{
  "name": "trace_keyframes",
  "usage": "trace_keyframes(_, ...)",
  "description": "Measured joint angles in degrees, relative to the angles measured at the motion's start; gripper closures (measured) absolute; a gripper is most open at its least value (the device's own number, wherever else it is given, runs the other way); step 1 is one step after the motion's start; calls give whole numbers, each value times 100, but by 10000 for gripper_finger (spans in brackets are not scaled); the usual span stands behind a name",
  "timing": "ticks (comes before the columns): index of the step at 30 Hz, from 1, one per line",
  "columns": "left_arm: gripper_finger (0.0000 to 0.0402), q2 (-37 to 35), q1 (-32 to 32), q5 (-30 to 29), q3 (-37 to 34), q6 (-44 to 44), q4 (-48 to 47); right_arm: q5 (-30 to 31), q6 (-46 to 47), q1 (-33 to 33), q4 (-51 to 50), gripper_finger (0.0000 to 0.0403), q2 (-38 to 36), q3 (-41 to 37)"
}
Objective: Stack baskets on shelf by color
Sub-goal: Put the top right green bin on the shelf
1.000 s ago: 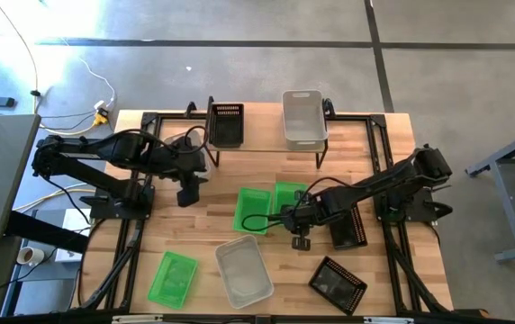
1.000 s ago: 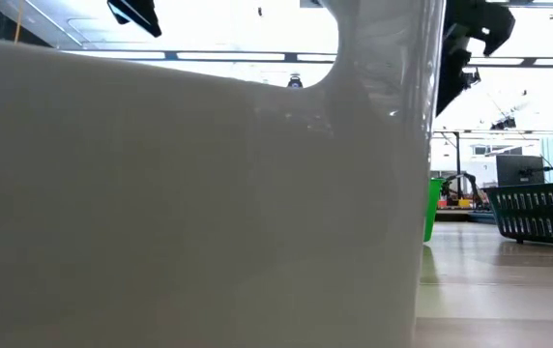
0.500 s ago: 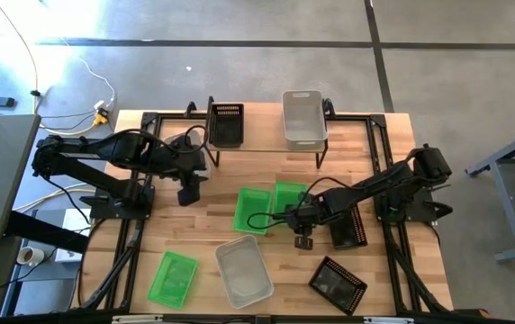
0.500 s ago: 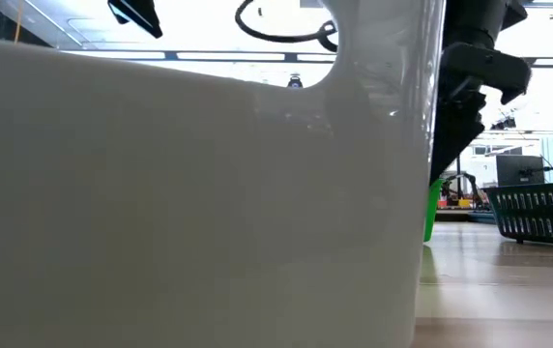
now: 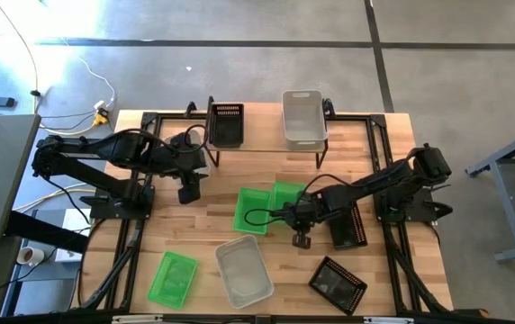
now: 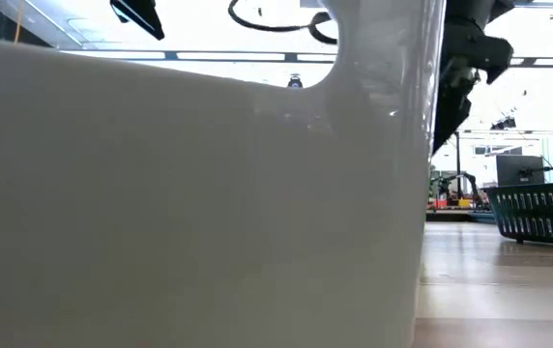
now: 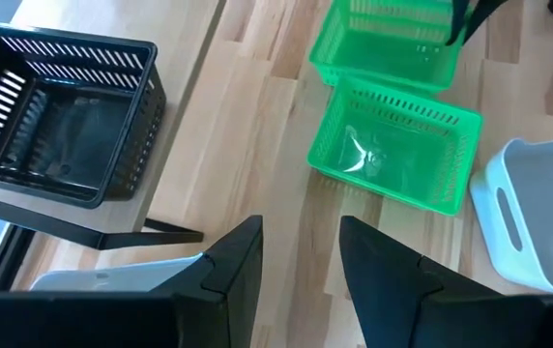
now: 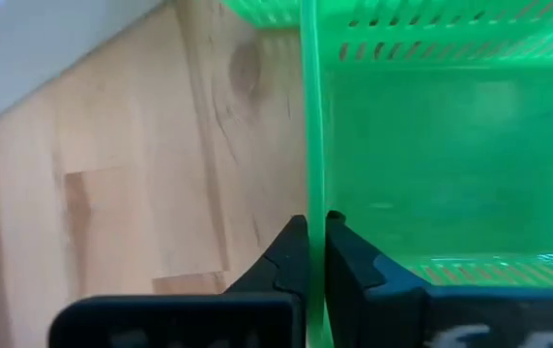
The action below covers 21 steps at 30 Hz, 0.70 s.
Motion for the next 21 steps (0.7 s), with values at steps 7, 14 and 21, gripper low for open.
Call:
trace_keyframes(7,271,0,0,-1,0,-1,0,59,63,2,-1203,402,-9,743)
trace_keyframes(14,271,0,0,-136,0,1,0,-112,85,2,-1742,403,-213,1162)
trace_keyframes(21,271,0,0,-281,0,-1,0,-251,247,2,-1980,403,-674,1582)
